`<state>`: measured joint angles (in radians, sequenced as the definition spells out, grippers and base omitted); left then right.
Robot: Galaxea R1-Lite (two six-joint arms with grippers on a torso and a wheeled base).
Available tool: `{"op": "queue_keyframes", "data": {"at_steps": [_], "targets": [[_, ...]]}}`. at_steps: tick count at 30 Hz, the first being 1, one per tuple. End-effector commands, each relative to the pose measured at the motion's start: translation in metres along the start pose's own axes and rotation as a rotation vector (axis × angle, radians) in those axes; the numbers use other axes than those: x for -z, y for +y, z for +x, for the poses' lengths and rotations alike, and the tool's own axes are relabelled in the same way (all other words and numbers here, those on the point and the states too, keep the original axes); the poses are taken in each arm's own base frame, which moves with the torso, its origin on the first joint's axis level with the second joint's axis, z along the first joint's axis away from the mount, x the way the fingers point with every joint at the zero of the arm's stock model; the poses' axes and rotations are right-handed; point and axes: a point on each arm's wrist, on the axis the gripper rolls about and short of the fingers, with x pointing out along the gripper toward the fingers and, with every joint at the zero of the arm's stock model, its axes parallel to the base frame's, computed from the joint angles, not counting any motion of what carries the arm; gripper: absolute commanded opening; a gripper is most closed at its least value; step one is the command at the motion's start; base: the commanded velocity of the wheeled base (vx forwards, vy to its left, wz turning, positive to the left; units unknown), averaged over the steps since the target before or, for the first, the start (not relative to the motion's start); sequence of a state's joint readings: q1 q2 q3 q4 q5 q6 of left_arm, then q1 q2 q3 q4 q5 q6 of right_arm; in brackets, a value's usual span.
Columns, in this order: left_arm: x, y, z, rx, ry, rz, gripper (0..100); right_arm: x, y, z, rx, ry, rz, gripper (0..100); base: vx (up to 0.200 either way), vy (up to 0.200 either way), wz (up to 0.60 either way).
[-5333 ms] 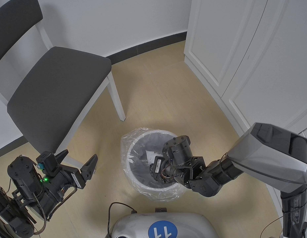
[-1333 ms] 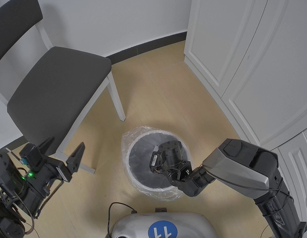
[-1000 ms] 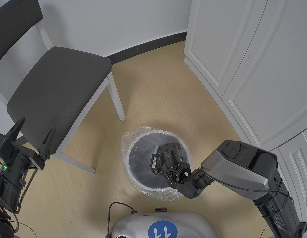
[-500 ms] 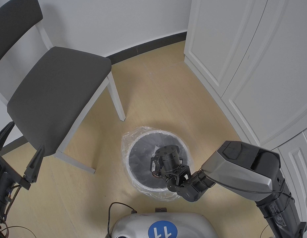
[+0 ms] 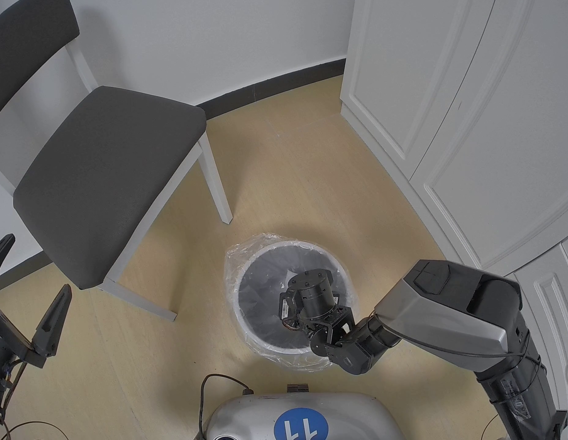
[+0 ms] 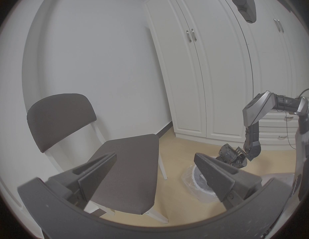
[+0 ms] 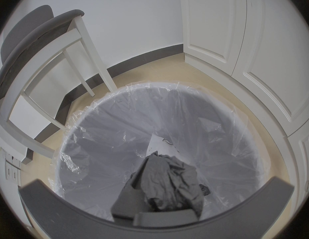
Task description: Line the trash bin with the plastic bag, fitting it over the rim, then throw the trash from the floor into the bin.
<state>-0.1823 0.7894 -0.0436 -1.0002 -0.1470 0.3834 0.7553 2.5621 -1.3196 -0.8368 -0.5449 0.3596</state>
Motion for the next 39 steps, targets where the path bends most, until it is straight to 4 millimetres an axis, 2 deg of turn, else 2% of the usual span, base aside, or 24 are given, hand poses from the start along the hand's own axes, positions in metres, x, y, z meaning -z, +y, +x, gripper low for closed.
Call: {"op": "queue_keyframes", "data": {"at_steps": [1, 7, 13, 14, 28, 34, 36, 38, 39], "targets": [[0.0, 0.0, -0.002, 0.0, -0.005, 0.001, 100, -0.001, 0.003, -0.001, -0.008, -0.007, 0.007, 0, 0.0, 0.0, 0.0], [0.002, -0.001, -0.001, 0.007, 0.008, -0.002, 100, -0.007, 0.006, -0.002, -0.036, -0.078, 0.032, 0, 0.0, 0.0, 0.0], [0.002, -0.001, 0.002, 0.007, 0.013, -0.004, 100, -0.002, 0.004, -0.003, -0.032, -0.065, 0.007, 0, 0.0, 0.0, 0.0], [0.002, -0.001, 0.002, 0.007, 0.013, -0.004, 100, -0.002, 0.004, -0.003, -0.032, -0.066, 0.008, 100, 0.0, 0.0, 0.0], [0.004, -0.001, 0.005, 0.014, 0.029, -0.008, 100, -0.013, 0.006, -0.005, -0.054, -0.129, 0.029, 100, 0.0, 0.0, 0.0], [0.009, -0.002, 0.012, 0.027, 0.072, -0.024, 100, -0.03, -0.002, -0.023, -0.049, -0.128, -0.016, 100, 0.0, 0.0, 0.0], [0.01, -0.001, 0.017, 0.03, 0.089, -0.032, 100, -0.038, -0.011, -0.04, -0.043, -0.11, -0.073, 100, 0.0, 0.0, 0.0], [0.01, -0.001, 0.018, 0.031, 0.092, -0.036, 100, -0.04, -0.014, -0.046, -0.042, -0.104, -0.097, 100, 0.0, 0.0, 0.0], [0.01, -0.001, 0.02, 0.032, 0.096, -0.054, 100, -0.044, -0.02, -0.057, -0.04, -0.097, -0.138, 100, 0.0, 0.0, 0.0]]}}
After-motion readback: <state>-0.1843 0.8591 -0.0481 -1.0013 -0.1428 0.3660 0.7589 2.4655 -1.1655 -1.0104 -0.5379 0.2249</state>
